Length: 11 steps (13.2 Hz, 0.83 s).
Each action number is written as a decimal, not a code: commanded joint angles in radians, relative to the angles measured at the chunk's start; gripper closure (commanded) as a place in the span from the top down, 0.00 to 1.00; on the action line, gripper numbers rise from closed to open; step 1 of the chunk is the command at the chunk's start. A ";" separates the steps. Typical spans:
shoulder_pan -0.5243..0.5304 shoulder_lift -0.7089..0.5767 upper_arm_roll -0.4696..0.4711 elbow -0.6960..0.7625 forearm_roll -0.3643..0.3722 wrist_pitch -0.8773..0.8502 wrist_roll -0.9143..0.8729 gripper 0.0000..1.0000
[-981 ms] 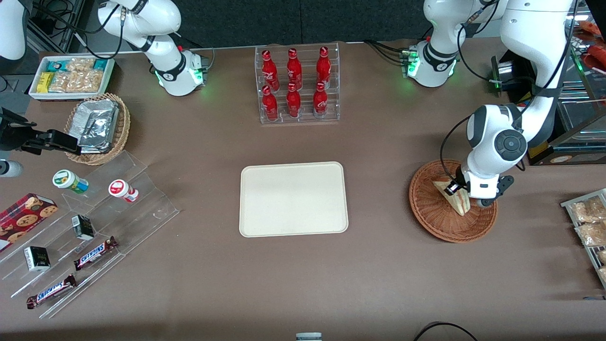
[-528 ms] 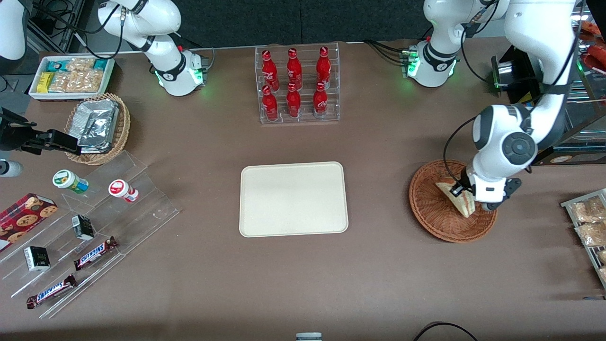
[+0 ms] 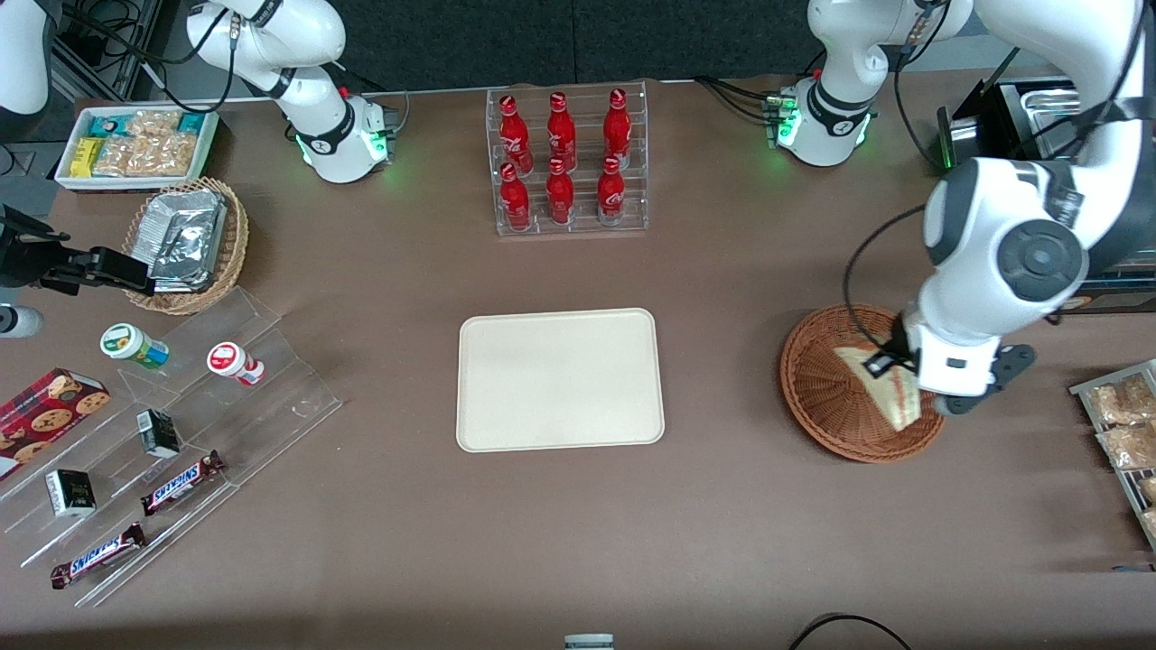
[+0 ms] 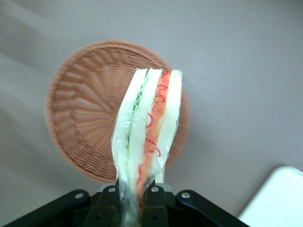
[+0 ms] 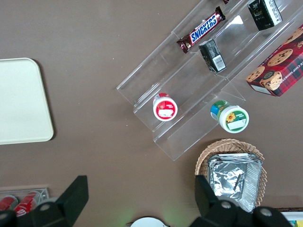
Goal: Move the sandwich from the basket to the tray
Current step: 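Carry the held sandwich over to the cream tray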
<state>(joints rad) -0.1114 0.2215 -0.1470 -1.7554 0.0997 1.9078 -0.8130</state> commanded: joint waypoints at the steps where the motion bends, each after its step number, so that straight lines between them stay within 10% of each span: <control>1: -0.117 0.041 -0.013 0.081 0.002 -0.023 -0.060 0.00; 11: -0.447 0.475 -0.010 0.473 0.012 -0.015 -0.111 0.00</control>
<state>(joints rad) -0.5241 0.6086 -0.1711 -1.4018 0.1009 1.9150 -0.9205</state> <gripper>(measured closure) 0.841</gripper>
